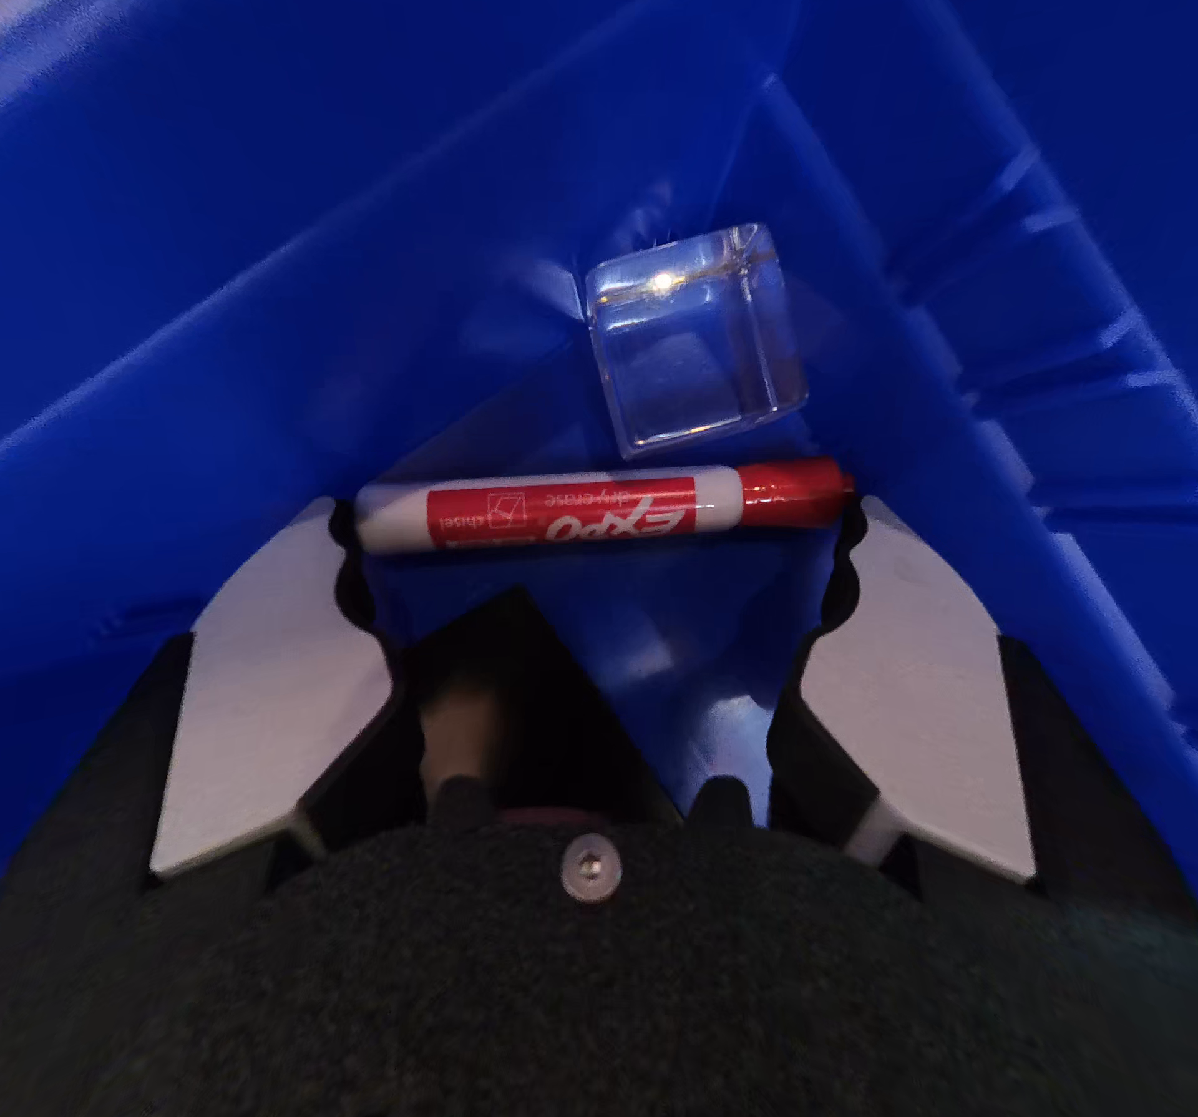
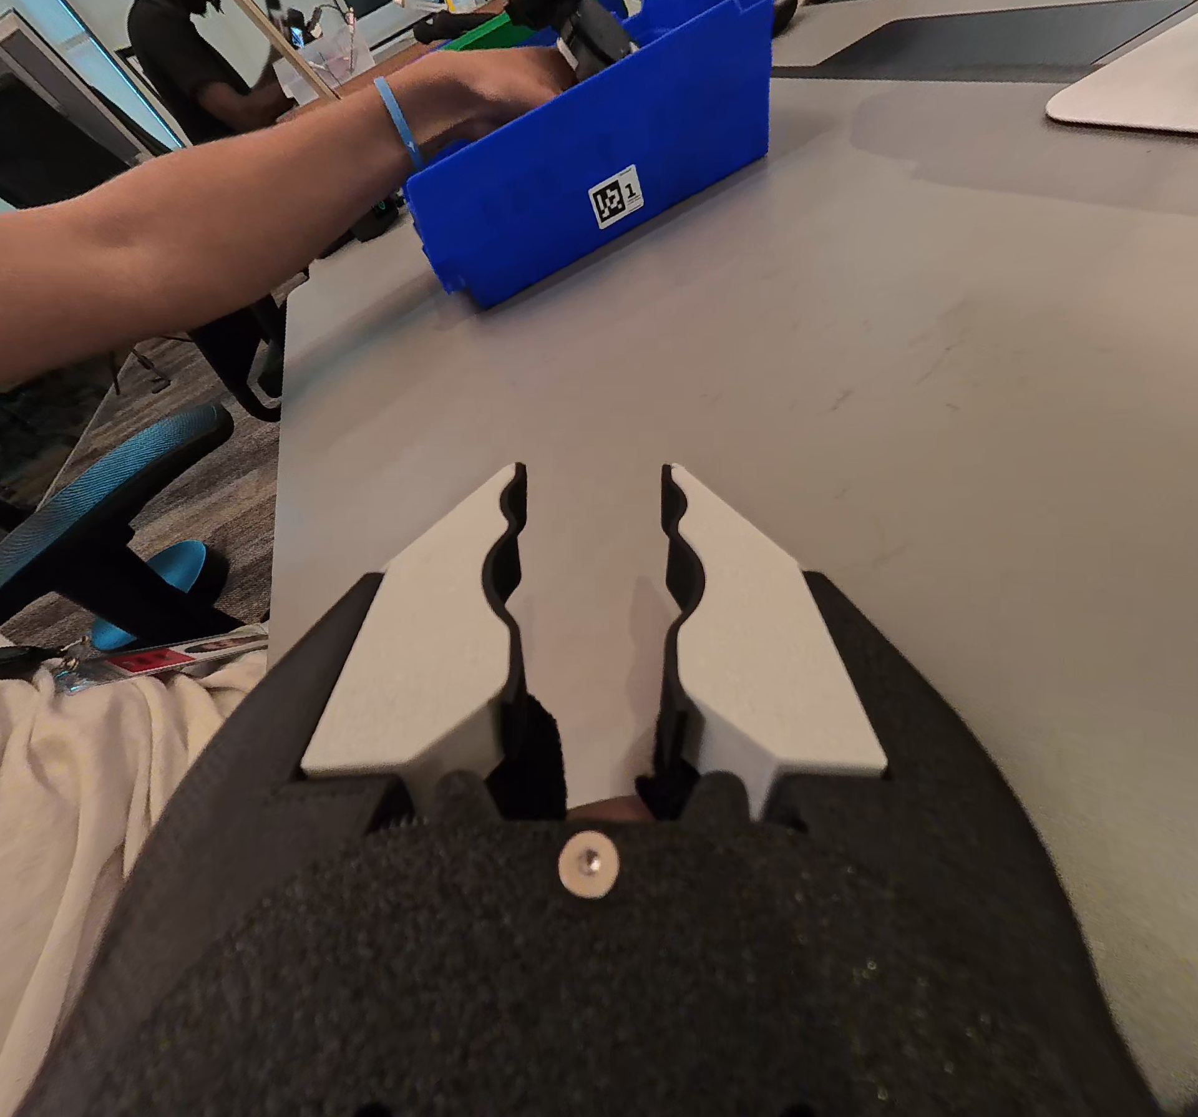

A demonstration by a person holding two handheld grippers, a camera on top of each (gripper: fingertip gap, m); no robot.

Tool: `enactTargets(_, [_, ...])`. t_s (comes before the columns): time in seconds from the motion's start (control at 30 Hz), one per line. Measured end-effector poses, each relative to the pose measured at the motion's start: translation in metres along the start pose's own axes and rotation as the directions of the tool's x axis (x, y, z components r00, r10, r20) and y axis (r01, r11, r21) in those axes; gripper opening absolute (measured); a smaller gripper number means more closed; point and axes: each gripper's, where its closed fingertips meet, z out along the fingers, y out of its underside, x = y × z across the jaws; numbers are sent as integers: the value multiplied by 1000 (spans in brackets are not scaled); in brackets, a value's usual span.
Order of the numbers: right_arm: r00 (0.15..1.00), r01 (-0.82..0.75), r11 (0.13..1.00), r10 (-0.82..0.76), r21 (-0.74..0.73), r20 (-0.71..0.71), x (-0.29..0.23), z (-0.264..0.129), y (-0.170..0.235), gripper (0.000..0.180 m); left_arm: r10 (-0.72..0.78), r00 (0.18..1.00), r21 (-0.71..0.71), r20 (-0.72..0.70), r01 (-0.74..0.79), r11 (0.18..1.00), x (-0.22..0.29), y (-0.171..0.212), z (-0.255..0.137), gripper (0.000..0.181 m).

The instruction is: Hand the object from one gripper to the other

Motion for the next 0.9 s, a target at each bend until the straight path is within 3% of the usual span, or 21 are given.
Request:
enactTargets(0.43, [1000, 1, 1000, -1, -7, 13, -3, 1, 1, 41, -11, 998, 16, 56, 10, 1000, 1, 2, -3, 132])
enactTargets(0.63, [1000, -5, 1000, 5, 2, 18, -4, 0, -1, 41, 75, 964, 13, 256, -81, 997, -8, 4, -24, 132])
enactTargets(0.9, [999, -37, 999, 35, 38, 41, -3, 2, -9, 41, 161, 825, 90, 542, -247, 965, -10, -19, -107, 132])
